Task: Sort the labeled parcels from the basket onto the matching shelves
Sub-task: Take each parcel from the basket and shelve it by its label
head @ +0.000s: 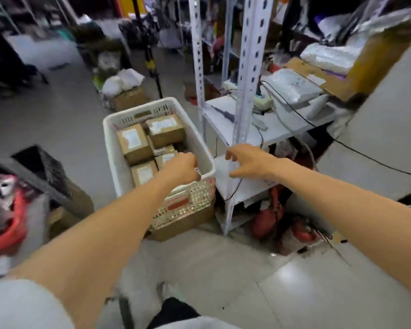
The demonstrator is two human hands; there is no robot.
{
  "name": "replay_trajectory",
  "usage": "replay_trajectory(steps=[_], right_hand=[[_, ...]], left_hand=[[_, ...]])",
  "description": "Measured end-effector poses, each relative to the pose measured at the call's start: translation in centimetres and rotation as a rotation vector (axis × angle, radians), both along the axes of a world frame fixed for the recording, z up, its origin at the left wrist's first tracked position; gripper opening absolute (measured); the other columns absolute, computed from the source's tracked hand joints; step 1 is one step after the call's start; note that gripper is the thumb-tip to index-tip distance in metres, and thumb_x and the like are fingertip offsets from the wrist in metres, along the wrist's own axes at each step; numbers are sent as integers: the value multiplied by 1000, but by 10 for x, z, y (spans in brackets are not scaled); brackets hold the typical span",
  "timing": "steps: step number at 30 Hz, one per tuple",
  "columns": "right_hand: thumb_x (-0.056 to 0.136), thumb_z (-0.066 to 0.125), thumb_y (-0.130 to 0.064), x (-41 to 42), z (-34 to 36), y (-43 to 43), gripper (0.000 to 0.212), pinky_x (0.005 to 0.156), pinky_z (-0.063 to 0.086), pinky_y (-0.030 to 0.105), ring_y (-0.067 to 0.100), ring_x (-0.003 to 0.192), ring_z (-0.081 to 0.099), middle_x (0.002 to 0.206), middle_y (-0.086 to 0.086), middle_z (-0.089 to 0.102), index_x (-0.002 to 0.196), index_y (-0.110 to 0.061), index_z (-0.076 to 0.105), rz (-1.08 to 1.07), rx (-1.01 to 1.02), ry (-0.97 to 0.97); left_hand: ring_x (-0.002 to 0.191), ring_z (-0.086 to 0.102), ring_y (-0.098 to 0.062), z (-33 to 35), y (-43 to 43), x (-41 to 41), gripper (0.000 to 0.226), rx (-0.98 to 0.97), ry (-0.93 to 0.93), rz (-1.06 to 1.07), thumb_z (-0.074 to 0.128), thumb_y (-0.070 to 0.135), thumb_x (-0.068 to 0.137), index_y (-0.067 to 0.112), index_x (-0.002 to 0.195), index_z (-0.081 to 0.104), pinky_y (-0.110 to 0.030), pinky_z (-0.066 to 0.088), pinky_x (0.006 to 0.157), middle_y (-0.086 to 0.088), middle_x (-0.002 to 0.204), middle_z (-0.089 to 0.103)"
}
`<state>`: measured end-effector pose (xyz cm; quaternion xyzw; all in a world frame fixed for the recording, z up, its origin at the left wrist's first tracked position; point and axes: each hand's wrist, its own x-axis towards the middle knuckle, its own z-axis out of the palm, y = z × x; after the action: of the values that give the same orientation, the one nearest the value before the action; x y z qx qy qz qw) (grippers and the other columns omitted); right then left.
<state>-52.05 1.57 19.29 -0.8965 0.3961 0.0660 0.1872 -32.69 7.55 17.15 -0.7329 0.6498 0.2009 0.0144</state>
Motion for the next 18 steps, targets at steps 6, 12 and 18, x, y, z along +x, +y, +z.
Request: replay_trajectory(steps=[6,12,18], right_hand=[[86,64,-25,108,-4,-15,41,91,47,45,31,104,54,116,16,55,118,-2,52,77,8,0],[81,66,-23,174,-20,-46,40,88,49,46,31,102,56,111,15,57,112,-1,54,53,25,31],[81,68,-26,220,-57,-80,44,87,51,35,22,102,56,119,10,58,118,-7,53,25,92,39]], left_hand=[[103,59,-29,-3,5,107,45,14,87,228,72,30,82,10,120,57,-42,52,87,-8,115,62],[101,61,-27,-22,-12,175,38,47,136,264,72,28,82,10,113,60,-43,52,88,-8,111,64],[103,60,-25,-59,-31,229,43,106,191,296,70,25,82,9,120,56,-40,52,88,-8,117,63]])
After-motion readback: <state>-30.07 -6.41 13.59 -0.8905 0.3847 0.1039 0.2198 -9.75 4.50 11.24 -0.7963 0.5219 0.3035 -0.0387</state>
